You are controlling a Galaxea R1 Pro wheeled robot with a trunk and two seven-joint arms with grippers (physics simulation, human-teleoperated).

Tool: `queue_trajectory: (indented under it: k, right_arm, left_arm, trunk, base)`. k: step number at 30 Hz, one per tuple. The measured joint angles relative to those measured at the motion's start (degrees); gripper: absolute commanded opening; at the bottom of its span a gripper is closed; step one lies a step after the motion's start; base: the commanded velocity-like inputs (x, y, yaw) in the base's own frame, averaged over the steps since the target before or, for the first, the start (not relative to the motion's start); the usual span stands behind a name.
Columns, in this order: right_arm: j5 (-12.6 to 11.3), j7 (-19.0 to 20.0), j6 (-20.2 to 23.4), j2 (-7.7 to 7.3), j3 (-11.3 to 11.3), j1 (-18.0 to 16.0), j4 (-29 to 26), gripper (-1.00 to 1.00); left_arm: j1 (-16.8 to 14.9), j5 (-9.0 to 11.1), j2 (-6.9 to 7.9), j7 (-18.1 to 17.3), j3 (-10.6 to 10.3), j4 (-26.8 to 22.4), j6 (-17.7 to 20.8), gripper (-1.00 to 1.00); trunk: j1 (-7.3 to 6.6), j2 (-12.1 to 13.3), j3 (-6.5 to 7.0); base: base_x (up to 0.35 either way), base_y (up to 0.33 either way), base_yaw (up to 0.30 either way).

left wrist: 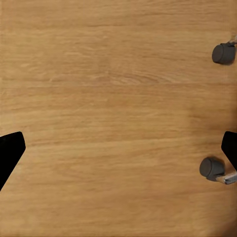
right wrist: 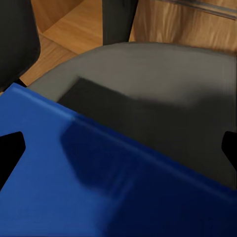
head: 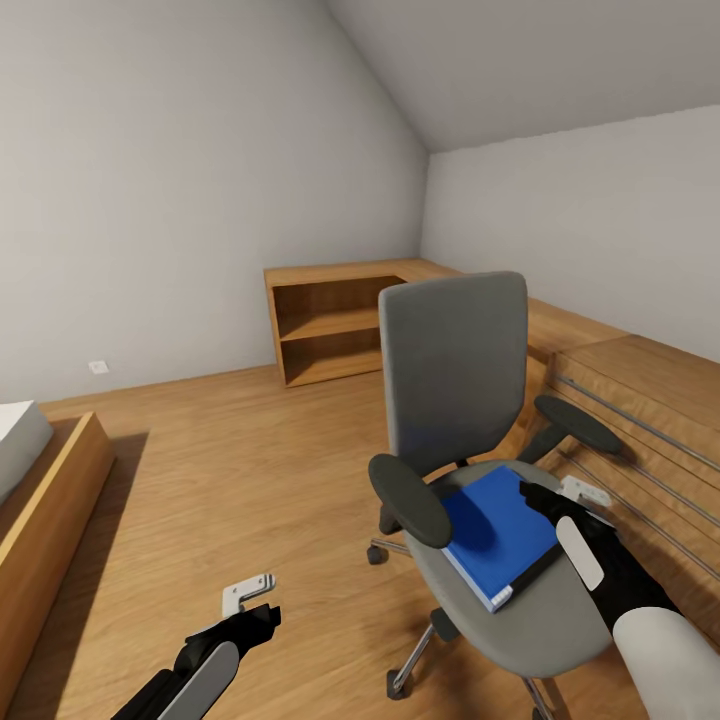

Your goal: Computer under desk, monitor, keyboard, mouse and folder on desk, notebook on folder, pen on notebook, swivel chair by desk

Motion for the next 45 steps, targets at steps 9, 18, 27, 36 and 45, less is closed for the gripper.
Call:
queue_trajectory:
  k: [9,18,27,36,45]
  right_arm:
    - [0.1,0.0,0.0,0.01,0.0,0.0,0.0,1.0]
    - [0.2,0.0,0.0,0.0,0.0,0.0,0.0,1.0]
    - [0.2,0.1,0.1,0.0,0.0,0.0,0.0,1.0]
    - [0.4,0.2,0.2,0.05,0.1,0.0,0.0,1.0]
    - [1.1,0.1,0.5,0.08,0.2,0.0,0.0,1.0]
  left_arm:
    - [0.0,0.1,0.0,0.0,0.1,0.0,0.0,1.0]
    - [0.0,0.2,0.02,0.0,0.3,0.0,0.0,1.0]
    - [0.0,0.3,-0.05,-0.1,2.0,-0.1,0.0,1.0]
    - [0.0,0.3,-0.08,-0.1,2.5,-0.2,-0.9,1.0]
    - [0.0,0.2,-0.09,-0.1,2.5,-0.1,-3.2,1.0]
  trunk:
    - [0.0,0.0,0.0]
    - [0.0,0.0,0.0]
    - [0.0,0.0,0.0]
    - [0.0,0.0,0.0]
    - [0.0,0.0,0.0]
  base:
    - [0.035,-0.14,0.0]
    - [0.009,-0.024,0.0]
    - [0.001,-0.002,0.0]
    - [0.0,0.0,0.0]
    - [0.0,0.0,0.0]
